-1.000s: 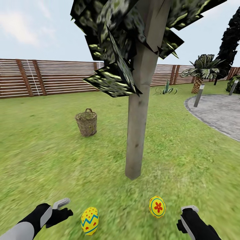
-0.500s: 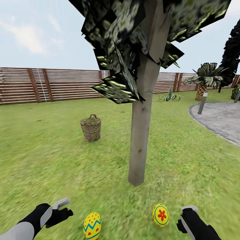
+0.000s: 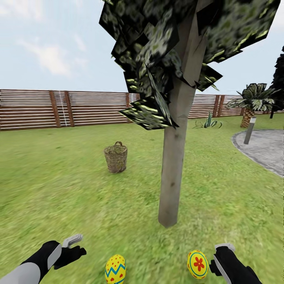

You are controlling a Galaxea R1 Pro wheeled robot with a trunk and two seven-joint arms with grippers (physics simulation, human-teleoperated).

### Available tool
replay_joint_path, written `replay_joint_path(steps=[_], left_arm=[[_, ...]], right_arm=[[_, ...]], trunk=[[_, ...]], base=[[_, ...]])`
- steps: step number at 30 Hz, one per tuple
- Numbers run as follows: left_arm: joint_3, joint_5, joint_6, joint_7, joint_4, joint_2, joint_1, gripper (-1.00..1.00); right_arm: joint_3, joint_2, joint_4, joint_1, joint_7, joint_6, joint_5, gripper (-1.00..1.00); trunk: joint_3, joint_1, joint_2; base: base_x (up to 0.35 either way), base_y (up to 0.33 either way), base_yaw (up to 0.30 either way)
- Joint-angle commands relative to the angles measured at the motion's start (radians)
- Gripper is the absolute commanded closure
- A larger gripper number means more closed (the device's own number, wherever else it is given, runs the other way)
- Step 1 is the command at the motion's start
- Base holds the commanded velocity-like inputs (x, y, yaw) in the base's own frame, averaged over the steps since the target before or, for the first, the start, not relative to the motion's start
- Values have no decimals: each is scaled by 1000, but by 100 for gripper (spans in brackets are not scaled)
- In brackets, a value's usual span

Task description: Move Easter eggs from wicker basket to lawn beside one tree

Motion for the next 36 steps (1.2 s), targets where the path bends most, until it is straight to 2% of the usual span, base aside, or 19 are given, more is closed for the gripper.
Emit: replay_joint_path(steps=[1, 16, 36], left_arm=[[1, 10, 7, 1, -1, 1, 0, -100], [4, 13, 14, -1, -1, 5, 0, -100], [4, 14, 14, -1, -1, 7, 0, -100]], right_arm=[[1, 0, -1, 0, 3, 7, 10, -100], [1, -2, -1, 0, 3, 8, 10, -100], [1, -2, 0, 0, 3, 8, 11, -100]], trunk=[[3, -1, 0], [61, -8, 3], [124, -84, 143]], base=[[-219, 120, 2], [-108, 265, 0], [-21, 285, 0]])
